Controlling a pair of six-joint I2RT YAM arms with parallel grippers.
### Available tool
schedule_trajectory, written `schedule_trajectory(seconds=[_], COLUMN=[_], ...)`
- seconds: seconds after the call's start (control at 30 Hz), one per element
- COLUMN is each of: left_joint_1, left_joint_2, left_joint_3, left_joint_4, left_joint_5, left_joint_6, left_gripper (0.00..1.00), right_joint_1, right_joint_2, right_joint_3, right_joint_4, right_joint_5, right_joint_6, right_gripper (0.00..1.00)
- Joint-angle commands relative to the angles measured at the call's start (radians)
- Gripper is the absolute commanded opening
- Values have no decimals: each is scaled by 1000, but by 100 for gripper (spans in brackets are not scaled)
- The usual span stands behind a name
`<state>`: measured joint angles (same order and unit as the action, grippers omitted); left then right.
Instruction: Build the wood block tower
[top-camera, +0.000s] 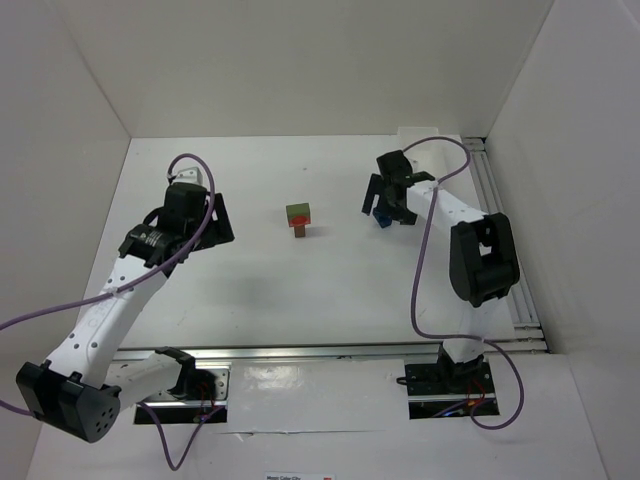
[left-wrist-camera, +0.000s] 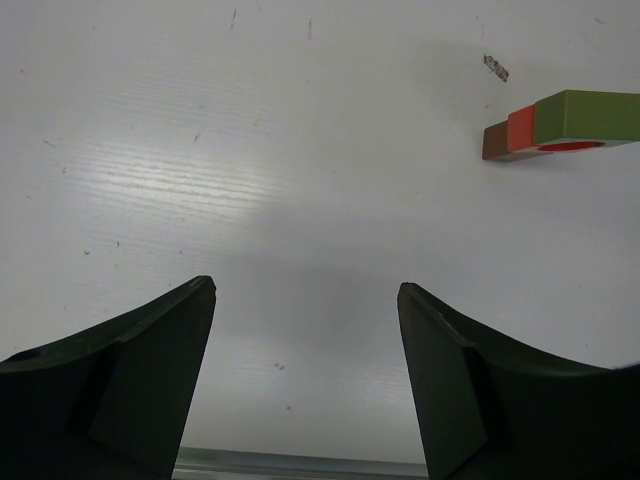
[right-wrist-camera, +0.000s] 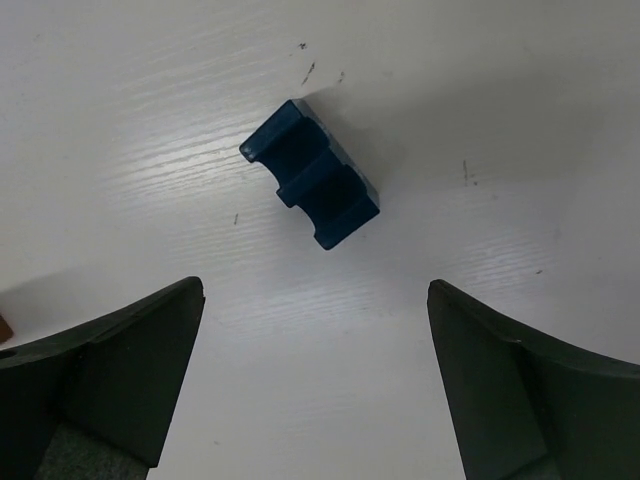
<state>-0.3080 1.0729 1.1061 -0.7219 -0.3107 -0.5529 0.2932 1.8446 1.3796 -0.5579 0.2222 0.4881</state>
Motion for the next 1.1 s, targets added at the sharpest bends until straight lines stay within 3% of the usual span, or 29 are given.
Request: schedule_trajectory(seconds=[0.0, 0.27, 0.47, 1.07], left_joint_1=[7, 7, 7, 7], left_joint_2=[9, 9, 9, 39], left_joint_3=[0, 0, 0, 9], left_joint_4=[38, 38, 47, 56], left_joint_5=[21, 2, 2, -18], left_joint_6=[2, 24, 24, 42], left_gripper=[86, 86, 86, 86], right_joint_1=[-12, 9, 9, 0], right_joint_2=[1, 33, 1, 137], right_joint_3=[41, 62, 7, 101], right_joint_4=[64, 19, 95, 12], right_joint_5=[-44, 144, 183, 193], right_joint_6=[145, 325, 391, 515], right_gripper=[100, 100, 100, 100])
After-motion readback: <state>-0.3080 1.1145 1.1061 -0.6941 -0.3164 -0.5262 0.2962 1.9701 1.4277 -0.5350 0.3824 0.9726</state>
